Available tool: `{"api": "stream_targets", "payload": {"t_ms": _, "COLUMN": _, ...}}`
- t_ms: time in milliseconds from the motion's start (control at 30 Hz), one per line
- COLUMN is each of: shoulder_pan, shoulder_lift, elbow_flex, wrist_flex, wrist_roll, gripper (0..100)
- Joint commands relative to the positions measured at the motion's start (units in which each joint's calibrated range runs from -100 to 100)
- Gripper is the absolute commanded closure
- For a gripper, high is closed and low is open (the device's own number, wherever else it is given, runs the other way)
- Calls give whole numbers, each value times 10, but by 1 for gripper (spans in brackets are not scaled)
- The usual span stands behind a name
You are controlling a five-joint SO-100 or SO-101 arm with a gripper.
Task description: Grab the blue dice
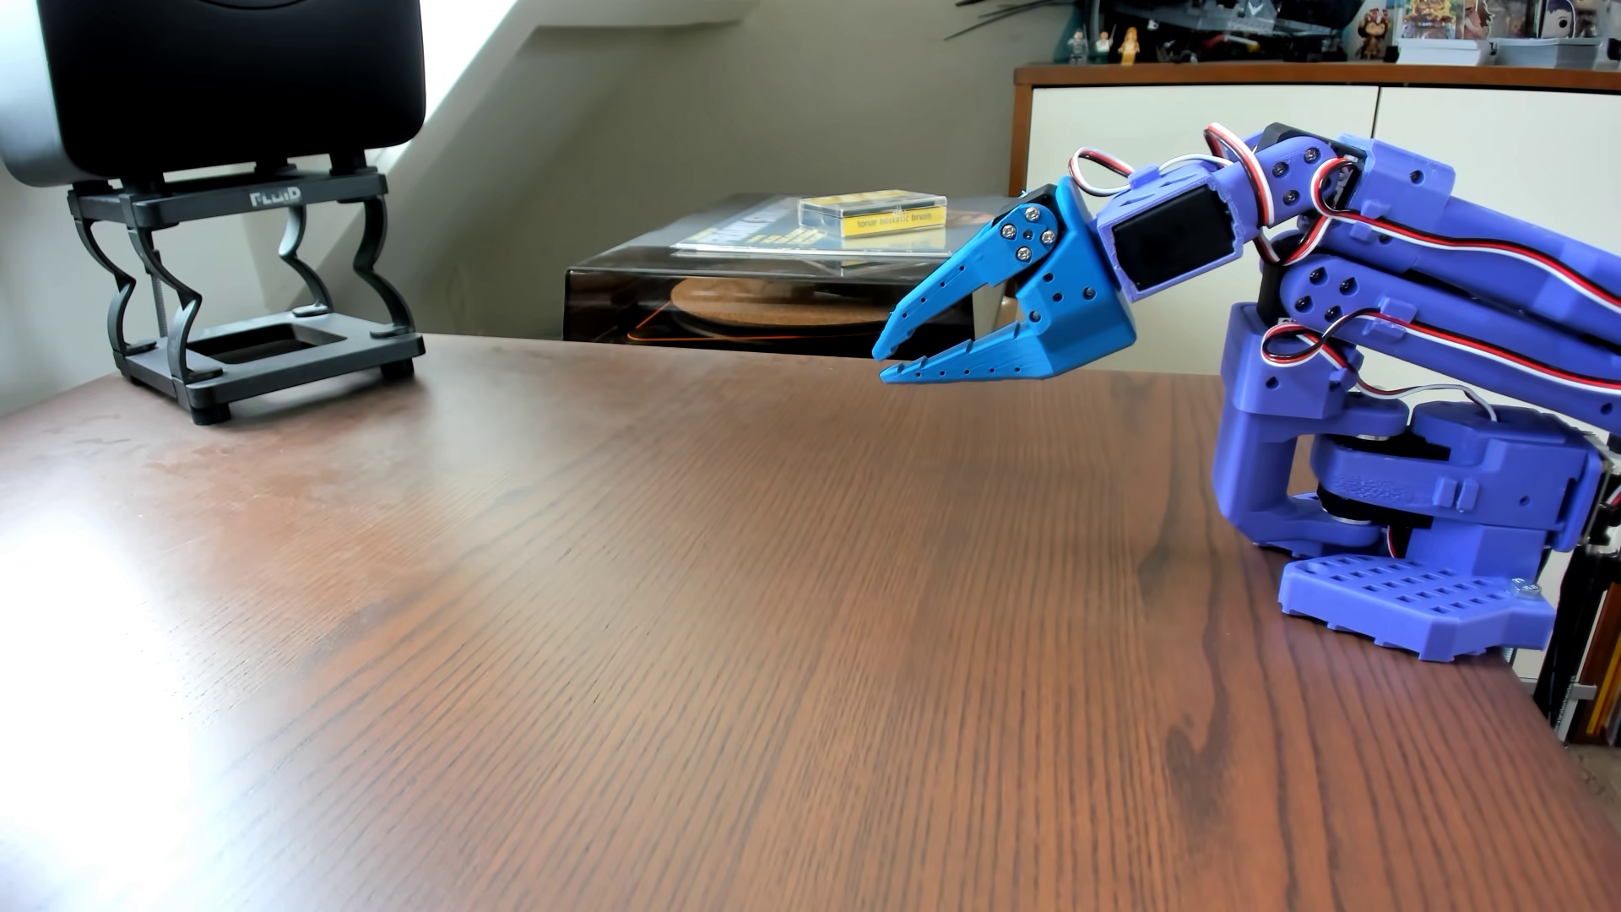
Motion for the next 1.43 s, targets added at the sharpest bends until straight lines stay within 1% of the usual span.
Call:
{"api": "stream_targets", "payload": {"t_ms": 0, "shoulder_pan": 1, "shoulder_lift": 23, "elbow_flex": 6, "wrist_flex": 6, "wrist_roll": -1, "gripper": 97}}
{"api": "stream_targets", "payload": {"t_ms": 333, "shoulder_pan": 4, "shoulder_lift": 28, "elbow_flex": 2, "wrist_flex": 27, "wrist_roll": 0, "gripper": 97}}
{"api": "stream_targets", "payload": {"t_ms": 1400, "shoulder_pan": 7, "shoulder_lift": 7, "elbow_flex": 6, "wrist_flex": 27, "wrist_roll": -1, "gripper": 97}}
